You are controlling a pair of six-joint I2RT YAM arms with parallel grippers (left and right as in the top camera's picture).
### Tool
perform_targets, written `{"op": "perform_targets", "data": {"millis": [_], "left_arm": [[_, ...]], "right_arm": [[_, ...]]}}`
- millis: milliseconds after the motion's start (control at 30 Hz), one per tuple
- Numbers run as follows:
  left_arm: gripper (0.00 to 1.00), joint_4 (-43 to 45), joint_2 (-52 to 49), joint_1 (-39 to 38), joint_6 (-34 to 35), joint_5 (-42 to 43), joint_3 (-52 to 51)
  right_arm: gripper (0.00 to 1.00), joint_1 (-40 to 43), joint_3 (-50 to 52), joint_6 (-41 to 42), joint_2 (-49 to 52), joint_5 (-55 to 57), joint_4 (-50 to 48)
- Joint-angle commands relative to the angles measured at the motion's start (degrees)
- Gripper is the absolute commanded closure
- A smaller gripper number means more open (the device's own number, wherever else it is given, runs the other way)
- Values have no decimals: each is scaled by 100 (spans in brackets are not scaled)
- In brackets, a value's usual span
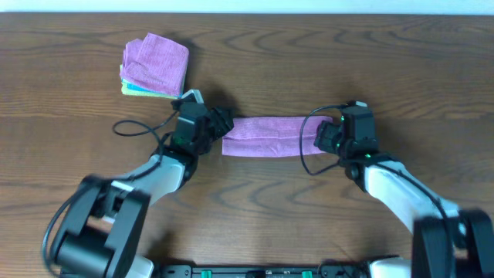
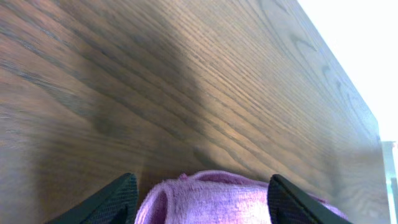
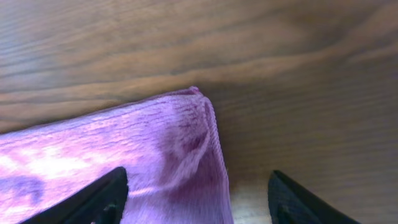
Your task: Fold the cloth
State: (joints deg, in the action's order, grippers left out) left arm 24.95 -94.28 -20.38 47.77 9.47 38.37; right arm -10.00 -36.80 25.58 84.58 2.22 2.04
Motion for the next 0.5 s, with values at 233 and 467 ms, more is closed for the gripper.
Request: {"op": "perform_targets", "data": {"millis": [233, 467], "left_arm": [[94, -501, 581, -94, 846, 1139, 87], [94, -501, 225, -374, 905, 1027, 85]], "right_arm": [[1, -4, 7, 1384, -2109, -282, 2041], [1, -11, 7, 2391, -2293, -911, 2997]]}}
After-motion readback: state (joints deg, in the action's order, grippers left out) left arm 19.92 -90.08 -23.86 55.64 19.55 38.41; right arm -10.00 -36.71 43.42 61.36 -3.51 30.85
